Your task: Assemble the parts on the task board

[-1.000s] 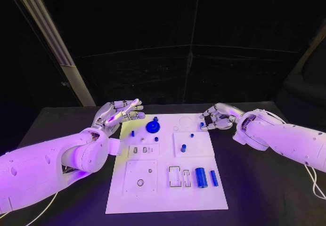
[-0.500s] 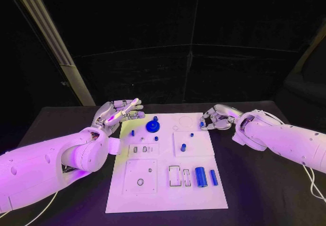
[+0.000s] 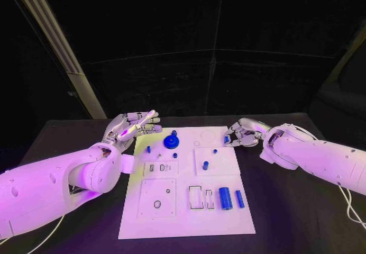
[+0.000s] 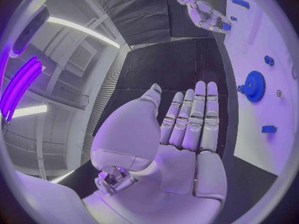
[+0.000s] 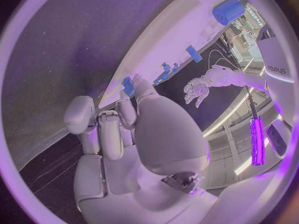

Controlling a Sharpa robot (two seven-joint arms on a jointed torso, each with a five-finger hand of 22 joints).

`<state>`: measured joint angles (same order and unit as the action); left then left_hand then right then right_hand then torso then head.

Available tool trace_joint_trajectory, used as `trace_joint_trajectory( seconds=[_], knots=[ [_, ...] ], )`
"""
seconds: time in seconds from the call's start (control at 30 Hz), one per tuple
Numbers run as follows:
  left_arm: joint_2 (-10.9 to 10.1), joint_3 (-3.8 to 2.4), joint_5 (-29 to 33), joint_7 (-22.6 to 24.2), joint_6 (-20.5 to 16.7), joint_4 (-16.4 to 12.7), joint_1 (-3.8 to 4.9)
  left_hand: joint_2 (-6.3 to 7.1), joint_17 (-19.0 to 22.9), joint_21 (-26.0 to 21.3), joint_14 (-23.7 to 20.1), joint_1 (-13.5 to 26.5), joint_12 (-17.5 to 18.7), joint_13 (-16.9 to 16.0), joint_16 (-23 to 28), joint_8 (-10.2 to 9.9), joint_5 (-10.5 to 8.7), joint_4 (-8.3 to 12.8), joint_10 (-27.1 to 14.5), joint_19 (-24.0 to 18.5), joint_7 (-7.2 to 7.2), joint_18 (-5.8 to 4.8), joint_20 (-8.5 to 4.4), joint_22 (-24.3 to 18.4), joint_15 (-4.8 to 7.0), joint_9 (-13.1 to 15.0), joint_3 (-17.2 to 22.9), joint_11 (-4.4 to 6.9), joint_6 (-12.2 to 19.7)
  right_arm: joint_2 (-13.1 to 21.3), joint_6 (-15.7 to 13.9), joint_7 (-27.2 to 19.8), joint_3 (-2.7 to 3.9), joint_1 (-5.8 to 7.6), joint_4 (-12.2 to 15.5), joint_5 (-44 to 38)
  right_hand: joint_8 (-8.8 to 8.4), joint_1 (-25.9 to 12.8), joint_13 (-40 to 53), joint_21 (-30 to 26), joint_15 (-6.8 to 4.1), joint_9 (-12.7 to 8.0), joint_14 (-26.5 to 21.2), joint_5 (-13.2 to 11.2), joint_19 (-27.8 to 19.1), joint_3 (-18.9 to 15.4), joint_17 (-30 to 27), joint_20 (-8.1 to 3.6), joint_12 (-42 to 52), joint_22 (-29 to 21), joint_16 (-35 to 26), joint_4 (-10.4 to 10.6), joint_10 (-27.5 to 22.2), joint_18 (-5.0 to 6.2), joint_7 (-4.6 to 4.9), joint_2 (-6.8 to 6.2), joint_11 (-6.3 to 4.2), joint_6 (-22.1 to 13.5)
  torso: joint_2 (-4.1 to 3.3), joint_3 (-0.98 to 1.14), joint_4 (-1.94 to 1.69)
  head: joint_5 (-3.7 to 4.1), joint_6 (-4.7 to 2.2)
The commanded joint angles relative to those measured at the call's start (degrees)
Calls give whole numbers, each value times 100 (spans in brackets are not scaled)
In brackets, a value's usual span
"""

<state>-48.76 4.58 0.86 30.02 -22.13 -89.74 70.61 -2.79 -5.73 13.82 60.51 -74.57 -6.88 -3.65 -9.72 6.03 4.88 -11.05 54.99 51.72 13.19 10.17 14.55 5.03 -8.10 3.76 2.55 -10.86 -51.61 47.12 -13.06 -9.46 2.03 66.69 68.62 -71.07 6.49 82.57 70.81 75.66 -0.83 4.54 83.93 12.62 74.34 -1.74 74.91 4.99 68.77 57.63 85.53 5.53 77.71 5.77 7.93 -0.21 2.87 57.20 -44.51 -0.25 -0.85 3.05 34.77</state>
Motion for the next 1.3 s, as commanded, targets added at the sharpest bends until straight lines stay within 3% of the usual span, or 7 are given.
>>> trace_joint_trajectory(
  seconds=[0.03,0.4,0.67,0.73,0.93,1.03,1.3],
  knots=[
    [5,-3,-9,29,68,-3,7,-31,-10,-20,49,-28,-11,-2,2,0,-2,26,39,28,57,41,-4,-11,-2,1,0,3,-29,-6,16,-12,2,7,-2,-41,41,-12,22,40,-51,5,448,-35,65,45,769,-11,55,29,38,6,63,27,-4,78,-5,83,1,0,-1,-5,8],
    [4,-3,-9,19,73,-6,7,-31,-10,-20,49,-28,-11,-2,2,0,-2,26,39,28,57,41,-4,-11,-2,1,0,3,-29,-21,-271,-11,2,6,-14,42,164,54,148,153,-153,31,477,-197,174,393,893,-96,196,239,109,-20,182,-8,-160,427,-132,493,2,0,-3,-1,9],
    [-14,-3,-9,11,76,-19,7,-33,-10,-21,50,-29,-7,-1,4,-3,-2,27,37,29,59,41,-4,-13,-2,0,0,2,-27,-12,-626,5,3,7,82,264,188,105,211,212,-203,40,490,-209,229,629,952,-149,257,354,142,-92,239,-29,-215,530,-185,595,5,1,7,-14,25],
    [-26,-3,-9,9,74,-22,8,-33,-10,-22,50,-29,-6,0,5,-4,-2,28,36,30,59,40,-4,-13,-3,0,0,2,-27,24,-695,96,4,9,200,462,186,99,224,219,-205,39,491,-208,235,649,957,-153,271,366,144,-95,249,-32,-216,534,-186,598,14,0,15,-58,23],
    [-37,-3,-9,9,69,-13,10,-33,-10,-22,50,-29,-6,0,5,-4,-2,28,36,30,59,40,-4,-13,-3,0,0,2,-27,142,-832,471,8,20,761,682,174,61,242,223,-209,36,492,-180,239,693,961,-162,288,365,147,-111,267,-32,-215,500,-187,598,54,-25,21,-74,64],
    [-23,-3,-9,4,78,16,10,-33,-10,-22,50,-29,-6,0,5,-4,-2,28,36,30,59,40,-4,-13,-3,0,0,2,-27,120,-904,753,9,28,1125,531,161,24,242,221,-213,33,490,-41,237,795,955,-171,279,351,144,-155,272,-29,-214,464,-189,610,85,-36,18,-101,78],
    [34,-3,15,-5,98,137,11,-36,-10,-23,50,-28,-2,1,8,-7,-3,28,33,32,60,40,-5,-14,-3,-1,0,0,-25,-344,-925,1283,8,36,1644,-404,147,-73,244,211,-213,29,489,-16,227,844,951,-171,275,326,141,-150,279,-25,-213,408,-187,615,170,-60,-6,-167,145]
  ],
)
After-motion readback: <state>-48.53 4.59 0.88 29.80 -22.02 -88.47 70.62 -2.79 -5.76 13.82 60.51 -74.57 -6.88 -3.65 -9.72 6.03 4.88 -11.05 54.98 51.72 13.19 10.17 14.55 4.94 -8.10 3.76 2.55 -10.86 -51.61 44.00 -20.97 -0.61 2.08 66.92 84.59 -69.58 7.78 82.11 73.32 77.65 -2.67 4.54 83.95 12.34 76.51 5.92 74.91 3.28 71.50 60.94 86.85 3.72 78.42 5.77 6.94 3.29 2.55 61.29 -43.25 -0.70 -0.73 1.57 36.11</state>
